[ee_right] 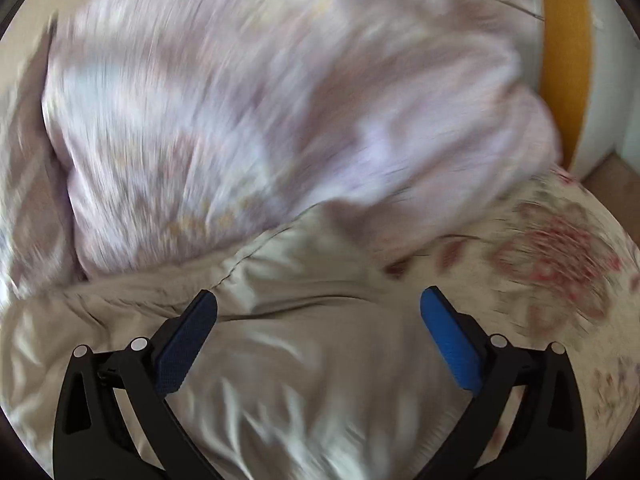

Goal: Fold large clothes

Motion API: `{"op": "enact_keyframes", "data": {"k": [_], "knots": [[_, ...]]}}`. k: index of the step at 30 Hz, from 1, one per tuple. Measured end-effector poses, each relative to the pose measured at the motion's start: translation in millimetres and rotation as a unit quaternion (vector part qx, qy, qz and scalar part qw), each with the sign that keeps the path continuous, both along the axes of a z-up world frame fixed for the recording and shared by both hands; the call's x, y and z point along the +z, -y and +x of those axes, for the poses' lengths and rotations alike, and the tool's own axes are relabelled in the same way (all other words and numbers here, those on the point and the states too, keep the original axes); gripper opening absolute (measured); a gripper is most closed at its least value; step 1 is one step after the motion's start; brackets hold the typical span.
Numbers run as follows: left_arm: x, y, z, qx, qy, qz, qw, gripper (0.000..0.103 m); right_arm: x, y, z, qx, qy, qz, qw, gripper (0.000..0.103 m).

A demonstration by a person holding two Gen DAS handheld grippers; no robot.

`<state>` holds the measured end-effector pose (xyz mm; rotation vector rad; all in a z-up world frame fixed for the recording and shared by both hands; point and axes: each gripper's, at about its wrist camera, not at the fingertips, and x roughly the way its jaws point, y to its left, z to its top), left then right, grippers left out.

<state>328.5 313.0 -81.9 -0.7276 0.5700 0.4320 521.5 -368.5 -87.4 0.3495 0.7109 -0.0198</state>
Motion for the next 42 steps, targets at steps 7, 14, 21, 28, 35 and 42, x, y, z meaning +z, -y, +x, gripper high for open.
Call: {"op": "enact_keyframes", "data": {"k": [7,14,21,28,35,42], "knots": [[21,-6,-121,-0.052,0.043,-0.067,0.9955,0.100,16,80,-127,-0.043,-0.059,0.134,0.988,0.102],[-10,53,-159,-0.092,0.039,-0.127,0.9868,0.100,-19,32,-169,0.023,-0.129,0.249,0.960,0.080],[-26,78,-137,-0.082,0.042,-0.167,0.9816,0.087,-43,-9,-156,0.025,-0.168,0.283,0.944,0.073],[-46,83,-117,-0.054,0.041,-0.208,0.9758,0.070,-51,-17,-151,0.008,-0.140,0.302,0.943,0.064],[-53,82,-114,-0.033,0.062,-0.218,0.9735,0.061,-61,-12,-152,0.001,-0.107,0.321,0.941,0.057],[-54,76,-118,-0.034,0.089,-0.238,0.9666,0.028,-52,-16,-153,0.018,-0.082,0.304,0.949,0.030]]}}
